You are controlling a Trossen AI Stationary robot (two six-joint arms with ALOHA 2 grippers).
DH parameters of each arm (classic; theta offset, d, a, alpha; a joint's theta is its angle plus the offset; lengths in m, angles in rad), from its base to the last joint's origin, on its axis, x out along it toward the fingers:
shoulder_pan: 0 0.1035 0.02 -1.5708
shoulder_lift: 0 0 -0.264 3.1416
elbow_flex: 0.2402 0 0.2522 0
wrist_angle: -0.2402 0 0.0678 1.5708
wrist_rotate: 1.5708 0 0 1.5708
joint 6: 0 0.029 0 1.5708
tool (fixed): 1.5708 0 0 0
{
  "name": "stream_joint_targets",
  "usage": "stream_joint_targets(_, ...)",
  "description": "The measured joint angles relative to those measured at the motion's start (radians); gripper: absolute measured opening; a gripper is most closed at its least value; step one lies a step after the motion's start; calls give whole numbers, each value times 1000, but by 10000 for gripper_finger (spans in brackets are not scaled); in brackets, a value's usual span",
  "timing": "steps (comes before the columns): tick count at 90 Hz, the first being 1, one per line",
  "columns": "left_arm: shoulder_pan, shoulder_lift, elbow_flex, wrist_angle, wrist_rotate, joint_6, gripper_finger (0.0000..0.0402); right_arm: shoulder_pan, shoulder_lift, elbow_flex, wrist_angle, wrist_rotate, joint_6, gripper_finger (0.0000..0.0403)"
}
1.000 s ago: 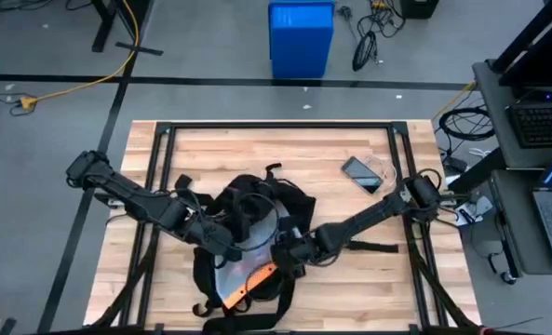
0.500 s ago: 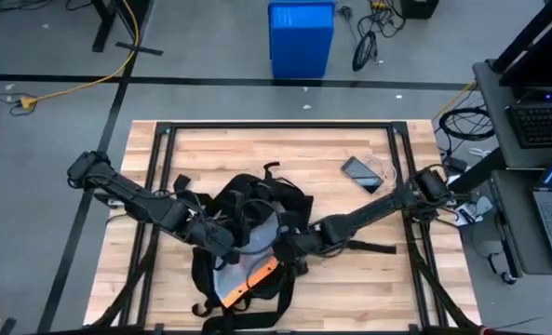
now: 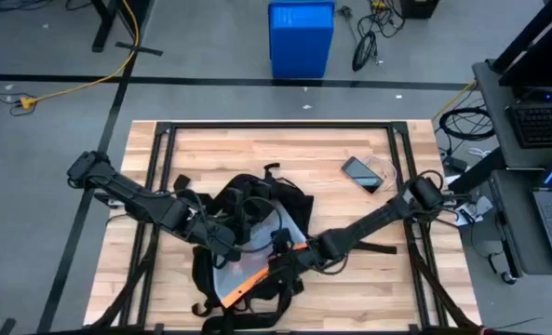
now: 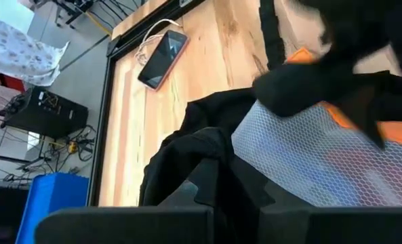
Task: Unpack backpack
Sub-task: Put the zip bag into the black backpack
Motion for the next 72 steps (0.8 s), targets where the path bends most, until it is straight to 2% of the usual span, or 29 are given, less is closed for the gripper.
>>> stream_joint_targets(25,-2,0,0,-1,14,0,4,-53,57,2,11,-60,4,215)
stream_joint_targets(41,1,0,0,0,21,0,4,-67,107,4,39,57,-30,203)
stream_joint_targets(53,1,0,0,-3,22,0,4,-97,118,3,54,105,-46,141)
stream_joint_targets(66,2,0,-1,6,22,0,4,-118,114,1,80,102,-115,27)
stream_joint_targets(72,2,0,-1,11,22,0,4,-119,113,9,87,110,-161,12)
